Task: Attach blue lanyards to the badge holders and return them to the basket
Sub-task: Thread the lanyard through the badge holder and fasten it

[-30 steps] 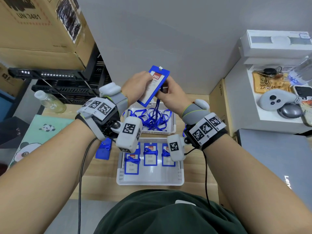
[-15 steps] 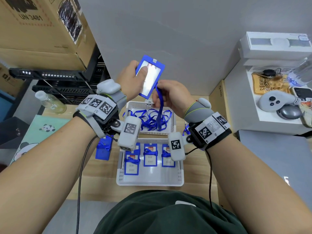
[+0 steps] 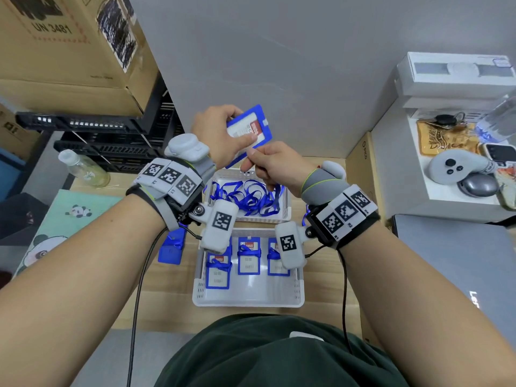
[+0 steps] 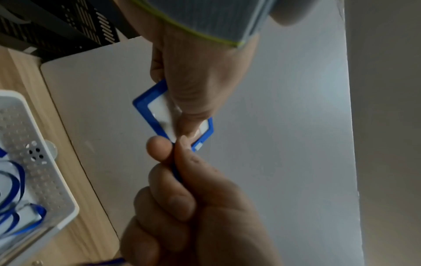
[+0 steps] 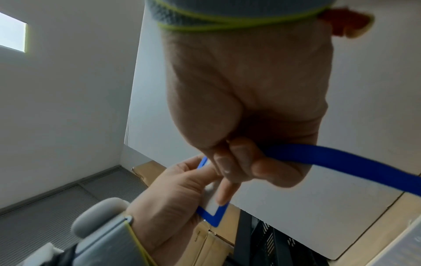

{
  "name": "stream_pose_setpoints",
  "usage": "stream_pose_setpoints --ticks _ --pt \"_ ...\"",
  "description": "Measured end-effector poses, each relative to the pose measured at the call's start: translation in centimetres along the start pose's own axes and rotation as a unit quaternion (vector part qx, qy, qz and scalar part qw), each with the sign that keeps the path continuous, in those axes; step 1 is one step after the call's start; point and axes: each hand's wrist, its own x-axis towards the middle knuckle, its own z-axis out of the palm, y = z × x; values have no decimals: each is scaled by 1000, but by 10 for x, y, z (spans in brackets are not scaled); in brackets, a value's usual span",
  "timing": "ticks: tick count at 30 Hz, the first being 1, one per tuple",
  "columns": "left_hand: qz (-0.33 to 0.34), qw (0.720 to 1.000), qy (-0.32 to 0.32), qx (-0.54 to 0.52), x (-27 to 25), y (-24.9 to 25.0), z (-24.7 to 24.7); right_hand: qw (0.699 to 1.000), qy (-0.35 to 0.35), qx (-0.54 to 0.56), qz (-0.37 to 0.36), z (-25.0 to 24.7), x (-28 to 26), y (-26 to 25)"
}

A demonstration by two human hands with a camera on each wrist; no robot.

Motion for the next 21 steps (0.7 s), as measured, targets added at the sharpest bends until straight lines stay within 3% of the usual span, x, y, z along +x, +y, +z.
stream_pose_setpoints --ticks 2,7,15,21 --pt "-5 999 -21 24 0 -1 -2 1000 -22 11 -8 1 -3 -4" --pt "-6 991 -118 67 -5 -5 -3 999 1 29 -21 -12 -5 -10" --pt "44 961 -250 115 -8 4 -8 975 77 -197 -72 -35 0 -12" --pt "65 957 -259 114 -12 10 -5 942 98 -302 -108 -45 0 -16"
